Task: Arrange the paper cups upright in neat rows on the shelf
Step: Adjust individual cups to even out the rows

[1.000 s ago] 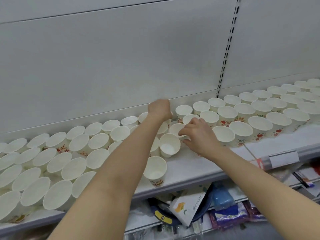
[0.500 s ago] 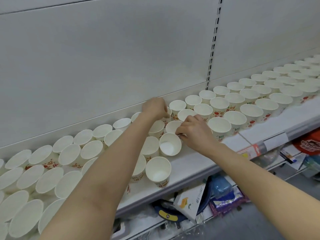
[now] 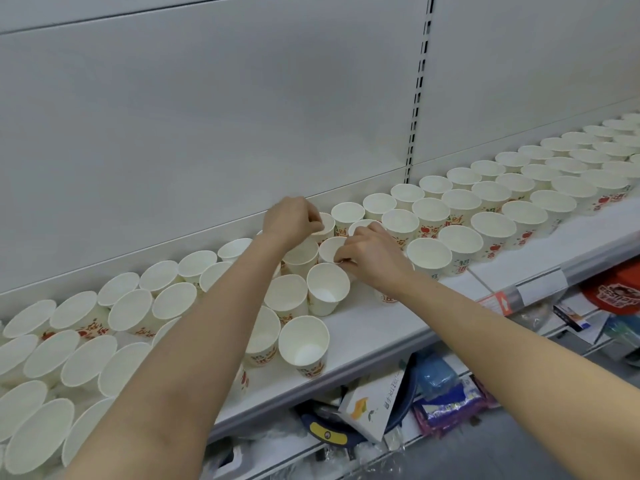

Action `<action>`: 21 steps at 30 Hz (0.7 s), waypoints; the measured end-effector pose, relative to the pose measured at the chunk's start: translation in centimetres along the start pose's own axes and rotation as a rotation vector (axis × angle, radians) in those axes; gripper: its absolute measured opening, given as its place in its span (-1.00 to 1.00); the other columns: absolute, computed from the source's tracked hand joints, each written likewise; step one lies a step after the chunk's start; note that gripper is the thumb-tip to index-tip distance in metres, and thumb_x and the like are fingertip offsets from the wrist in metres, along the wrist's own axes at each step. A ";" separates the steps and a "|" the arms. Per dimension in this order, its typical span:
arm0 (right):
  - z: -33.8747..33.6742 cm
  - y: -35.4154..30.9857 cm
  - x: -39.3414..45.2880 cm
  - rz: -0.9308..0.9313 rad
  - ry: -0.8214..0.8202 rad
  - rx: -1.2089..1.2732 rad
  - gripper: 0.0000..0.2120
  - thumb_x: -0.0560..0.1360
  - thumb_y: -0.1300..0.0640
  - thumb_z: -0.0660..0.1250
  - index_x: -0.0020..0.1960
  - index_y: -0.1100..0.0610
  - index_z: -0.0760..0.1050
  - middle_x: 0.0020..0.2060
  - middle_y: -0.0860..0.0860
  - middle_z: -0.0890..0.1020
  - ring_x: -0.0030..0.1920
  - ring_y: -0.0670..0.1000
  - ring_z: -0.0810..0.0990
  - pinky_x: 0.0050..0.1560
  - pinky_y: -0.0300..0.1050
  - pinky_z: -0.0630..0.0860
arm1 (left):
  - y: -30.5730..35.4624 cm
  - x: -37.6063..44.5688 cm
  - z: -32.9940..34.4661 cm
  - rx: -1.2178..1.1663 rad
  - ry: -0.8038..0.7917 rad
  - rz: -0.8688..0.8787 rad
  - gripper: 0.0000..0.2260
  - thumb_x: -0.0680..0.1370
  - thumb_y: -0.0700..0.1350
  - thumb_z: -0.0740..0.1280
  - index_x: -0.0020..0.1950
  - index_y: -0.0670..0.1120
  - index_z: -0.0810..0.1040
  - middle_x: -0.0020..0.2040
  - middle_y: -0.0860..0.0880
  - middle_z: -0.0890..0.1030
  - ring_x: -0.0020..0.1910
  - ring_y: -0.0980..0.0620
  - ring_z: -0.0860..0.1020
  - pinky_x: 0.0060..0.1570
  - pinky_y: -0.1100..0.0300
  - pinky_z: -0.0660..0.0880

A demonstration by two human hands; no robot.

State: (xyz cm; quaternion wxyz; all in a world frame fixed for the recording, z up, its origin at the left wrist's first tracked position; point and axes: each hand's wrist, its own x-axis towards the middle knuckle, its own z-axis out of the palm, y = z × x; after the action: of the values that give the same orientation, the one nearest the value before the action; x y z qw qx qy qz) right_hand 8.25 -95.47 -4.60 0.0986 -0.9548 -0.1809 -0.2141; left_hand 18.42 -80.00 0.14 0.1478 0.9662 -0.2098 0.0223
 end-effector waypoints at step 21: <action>-0.1 -2.2 -5.5 -0.105 0.088 0.137 -0.72 0.28 0.17 0.55 -0.02 0.10 0.64 -0.11 -0.04 0.66 -0.08 0.10 0.50 -0.08 -0.04 0.40 | 0.5 -6.1 -1.2 0.022 0.011 0.103 -0.86 0.43 -0.14 0.40 -0.09 0.09 0.65 -0.10 0.12 0.64 -0.12 0.08 0.54 -0.11 0.14 0.53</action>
State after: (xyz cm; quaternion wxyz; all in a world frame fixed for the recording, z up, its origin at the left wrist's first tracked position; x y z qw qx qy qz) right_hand 2.72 -95.17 -6.67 0.1603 -0.9246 -0.2406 -0.2481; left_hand 12.70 -77.64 0.75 0.1372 0.9555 -0.2584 0.0374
